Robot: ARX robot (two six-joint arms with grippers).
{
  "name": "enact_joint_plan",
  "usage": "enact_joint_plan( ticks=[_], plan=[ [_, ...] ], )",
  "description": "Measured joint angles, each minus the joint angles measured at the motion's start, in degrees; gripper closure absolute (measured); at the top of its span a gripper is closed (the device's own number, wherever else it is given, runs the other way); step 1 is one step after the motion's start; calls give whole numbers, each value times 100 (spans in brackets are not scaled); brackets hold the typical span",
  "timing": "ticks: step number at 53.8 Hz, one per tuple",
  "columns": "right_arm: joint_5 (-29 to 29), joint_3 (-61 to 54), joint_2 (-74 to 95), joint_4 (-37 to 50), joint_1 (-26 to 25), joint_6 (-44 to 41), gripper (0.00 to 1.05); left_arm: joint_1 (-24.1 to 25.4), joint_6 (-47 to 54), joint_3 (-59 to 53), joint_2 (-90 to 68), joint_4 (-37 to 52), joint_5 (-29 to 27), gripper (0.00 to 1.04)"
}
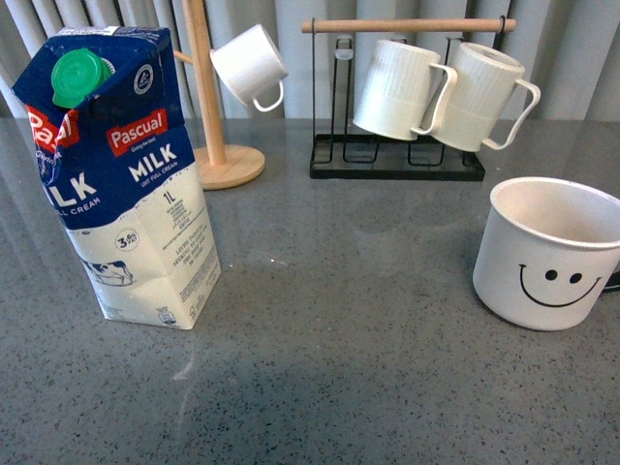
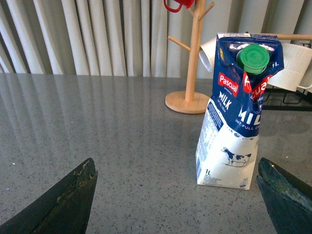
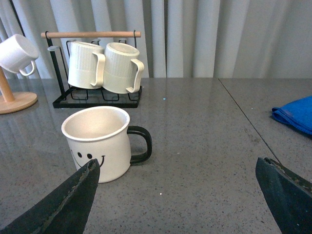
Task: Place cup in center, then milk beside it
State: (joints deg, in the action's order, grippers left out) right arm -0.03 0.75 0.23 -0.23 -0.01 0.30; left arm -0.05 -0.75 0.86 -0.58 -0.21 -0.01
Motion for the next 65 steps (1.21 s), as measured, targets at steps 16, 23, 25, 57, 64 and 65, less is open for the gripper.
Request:
enact_joint_plan(
  ticks=[16, 23, 25, 57, 64, 65],
  plan=[
    [0, 0, 0, 0, 0, 0, 7, 0, 0, 0, 0, 0, 0, 7],
    [2, 0, 0, 0, 0, 0, 7, 0, 0, -2, 0, 0, 0, 7],
    [0, 0, 0, 0, 0, 0, 7, 0, 0, -2, 0, 0, 0, 7],
    [-118, 1606, 3515, 2365, 527, 343, 7, 0, 0, -2, 0, 0, 0, 7],
    [-901, 3823, 6553, 1464, 323, -575, 7, 0, 0, -2, 0, 0, -2, 7],
    [-901, 4059, 6835, 1259, 297, -673, 7, 0, 0, -2, 0, 0, 0, 7]
  ],
)
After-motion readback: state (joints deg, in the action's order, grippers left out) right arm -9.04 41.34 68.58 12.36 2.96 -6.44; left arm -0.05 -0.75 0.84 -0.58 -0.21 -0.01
